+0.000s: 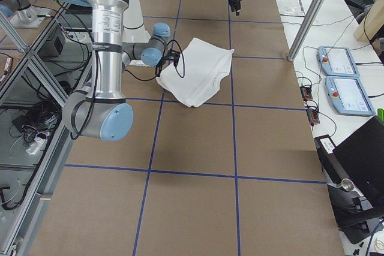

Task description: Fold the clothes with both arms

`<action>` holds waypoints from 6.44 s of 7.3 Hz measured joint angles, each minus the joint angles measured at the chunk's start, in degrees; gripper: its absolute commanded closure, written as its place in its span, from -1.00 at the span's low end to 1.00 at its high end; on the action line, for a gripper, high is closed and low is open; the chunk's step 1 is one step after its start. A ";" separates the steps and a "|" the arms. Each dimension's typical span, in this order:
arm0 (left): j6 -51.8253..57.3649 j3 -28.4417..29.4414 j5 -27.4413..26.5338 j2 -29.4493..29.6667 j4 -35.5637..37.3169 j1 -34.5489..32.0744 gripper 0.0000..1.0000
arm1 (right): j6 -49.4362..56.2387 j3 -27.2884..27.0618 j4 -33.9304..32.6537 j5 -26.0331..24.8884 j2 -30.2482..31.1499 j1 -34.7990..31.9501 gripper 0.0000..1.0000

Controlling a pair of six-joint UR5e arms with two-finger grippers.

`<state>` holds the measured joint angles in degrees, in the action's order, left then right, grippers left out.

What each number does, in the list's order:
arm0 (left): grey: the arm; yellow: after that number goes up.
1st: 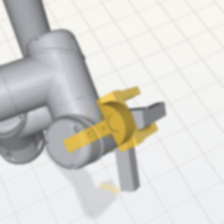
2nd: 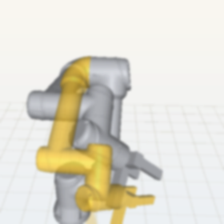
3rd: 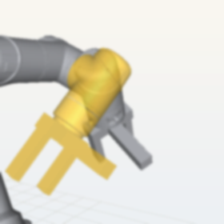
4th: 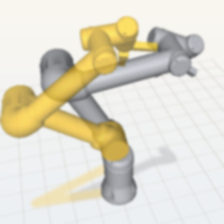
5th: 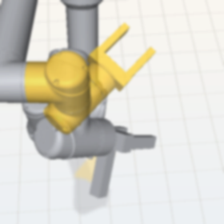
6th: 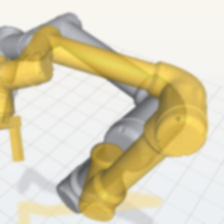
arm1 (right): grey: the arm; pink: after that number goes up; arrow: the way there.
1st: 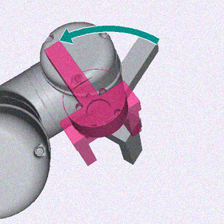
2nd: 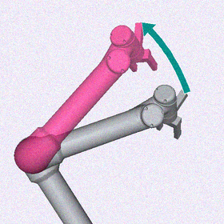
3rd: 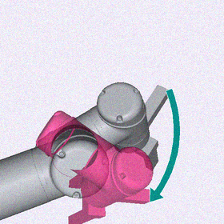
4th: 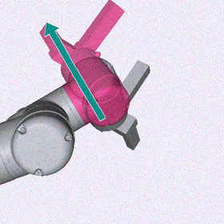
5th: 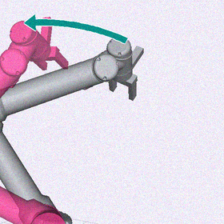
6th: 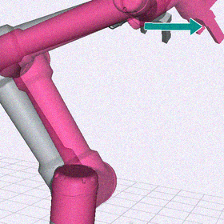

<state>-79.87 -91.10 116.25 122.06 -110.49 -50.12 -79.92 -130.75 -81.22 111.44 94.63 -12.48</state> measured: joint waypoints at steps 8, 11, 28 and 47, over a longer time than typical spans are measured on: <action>-2.24 -6.41 0.55 -0.11 2.01 7.85 -0.99 | -1.00 -0.47 0.32 -14.08 -15.21 2.65 -1.00; -16.80 -13.98 -0.11 -1.79 5.92 18.20 -0.98 | -0.92 -0.18 0.21 -14.63 -20.42 -6.95 -1.00; -25.45 -6.16 -8.10 0.02 3.65 23.91 1.00 | -0.75 0.51 0.80 -10.15 -21.12 -14.48 -1.00; 6.86 12.15 -0.77 2.99 -14.51 -4.61 -1.00 | 8.45 20.21 -6.67 -11.03 -33.83 -16.59 -1.00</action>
<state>-73.01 -78.95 115.48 125.04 -125.00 -54.74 -71.47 -110.54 -87.89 100.40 60.80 -29.07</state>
